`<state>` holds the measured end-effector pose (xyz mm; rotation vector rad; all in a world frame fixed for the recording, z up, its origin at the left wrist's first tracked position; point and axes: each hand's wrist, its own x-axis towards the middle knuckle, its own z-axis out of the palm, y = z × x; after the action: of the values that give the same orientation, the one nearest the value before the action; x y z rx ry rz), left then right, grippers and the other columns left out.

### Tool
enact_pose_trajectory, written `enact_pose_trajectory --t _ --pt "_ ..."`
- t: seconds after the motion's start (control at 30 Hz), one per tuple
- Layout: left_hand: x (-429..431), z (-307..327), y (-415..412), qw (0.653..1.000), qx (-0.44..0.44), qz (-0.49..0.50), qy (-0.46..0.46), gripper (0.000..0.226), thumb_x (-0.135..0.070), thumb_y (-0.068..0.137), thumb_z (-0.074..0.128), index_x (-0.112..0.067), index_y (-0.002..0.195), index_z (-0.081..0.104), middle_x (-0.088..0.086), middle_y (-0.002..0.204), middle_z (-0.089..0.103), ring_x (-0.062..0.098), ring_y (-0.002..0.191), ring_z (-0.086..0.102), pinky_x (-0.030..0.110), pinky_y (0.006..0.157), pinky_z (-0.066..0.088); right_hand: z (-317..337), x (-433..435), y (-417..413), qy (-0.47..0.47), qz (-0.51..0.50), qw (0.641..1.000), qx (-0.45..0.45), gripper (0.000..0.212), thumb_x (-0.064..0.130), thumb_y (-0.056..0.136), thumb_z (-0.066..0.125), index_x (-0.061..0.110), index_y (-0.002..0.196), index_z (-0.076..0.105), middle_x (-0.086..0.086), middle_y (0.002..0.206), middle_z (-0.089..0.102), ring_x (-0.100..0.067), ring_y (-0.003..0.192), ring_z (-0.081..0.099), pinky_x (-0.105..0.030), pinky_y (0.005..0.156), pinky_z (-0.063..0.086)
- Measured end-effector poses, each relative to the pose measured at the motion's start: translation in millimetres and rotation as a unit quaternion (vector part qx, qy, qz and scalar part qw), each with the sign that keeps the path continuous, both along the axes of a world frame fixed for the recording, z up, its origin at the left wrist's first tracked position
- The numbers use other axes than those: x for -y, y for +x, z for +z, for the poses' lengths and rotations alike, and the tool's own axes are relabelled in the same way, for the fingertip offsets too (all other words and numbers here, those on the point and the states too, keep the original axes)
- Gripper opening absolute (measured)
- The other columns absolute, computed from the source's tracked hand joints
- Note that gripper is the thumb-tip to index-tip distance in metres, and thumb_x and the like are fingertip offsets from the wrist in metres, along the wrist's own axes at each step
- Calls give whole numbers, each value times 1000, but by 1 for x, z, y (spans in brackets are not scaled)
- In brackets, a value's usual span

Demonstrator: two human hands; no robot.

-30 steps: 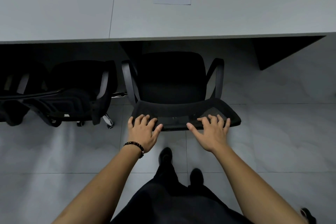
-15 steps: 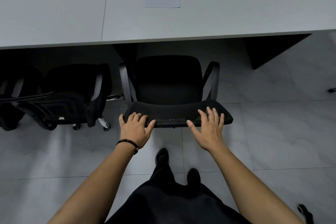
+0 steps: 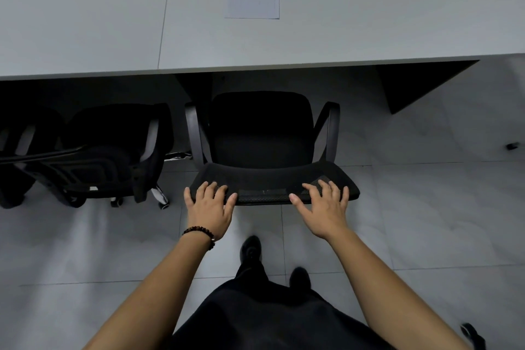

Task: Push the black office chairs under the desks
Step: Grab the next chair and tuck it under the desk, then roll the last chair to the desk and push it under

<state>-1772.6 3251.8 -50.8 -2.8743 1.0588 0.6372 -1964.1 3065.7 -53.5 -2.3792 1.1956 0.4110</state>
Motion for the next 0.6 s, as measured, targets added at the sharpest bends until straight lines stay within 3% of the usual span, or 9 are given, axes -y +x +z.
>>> enact_pose_trajectory --t 0.1,0.2,0.27,0.4,0.6 --pt "1 16 -2 991 -29 67 -114 40 -40 97 40 -24 132 52 -3 144 45 15 138 31 51 117 0 12 0 -1 25 -38 995 83 76 70 91 34 22 150 30 -5 158 28 -21 148 13 -48 121 -1" --pt "-8 43 -12 964 -67 104 -236 38 -34 95 49 -21 131 52 -2 139 49 14 131 40 45 114 24 34 -12 -8 60 -98 974 193 69 58 94 45 24 151 27 1 159 23 -14 146 17 -40 119 20" --pt "-15 60 -24 946 -126 99 -282 37 -32 95 50 -20 130 52 -6 131 53 7 121 46 34 103 39 48 -27 -19 66 -134 961 233 62 52 95 49 26 149 33 6 157 25 -9 143 23 -30 114 25" --pt "-26 66 -48 931 -238 74 -268 38 -31 93 53 -22 130 52 -13 122 53 2 112 49 17 91 36 54 -65 -59 91 -229 938 245 57 50 93 50 29 144 40 14 148 34 0 135 32 -22 107 28" --pt "9 46 -76 913 -366 -15 -181 33 -27 93 56 -22 125 52 -8 121 58 7 108 57 27 91 47 39 -118 -142 81 -417 876 228 55 35 92 61 27 143 41 14 139 38 -11 131 43 -41 110 40"
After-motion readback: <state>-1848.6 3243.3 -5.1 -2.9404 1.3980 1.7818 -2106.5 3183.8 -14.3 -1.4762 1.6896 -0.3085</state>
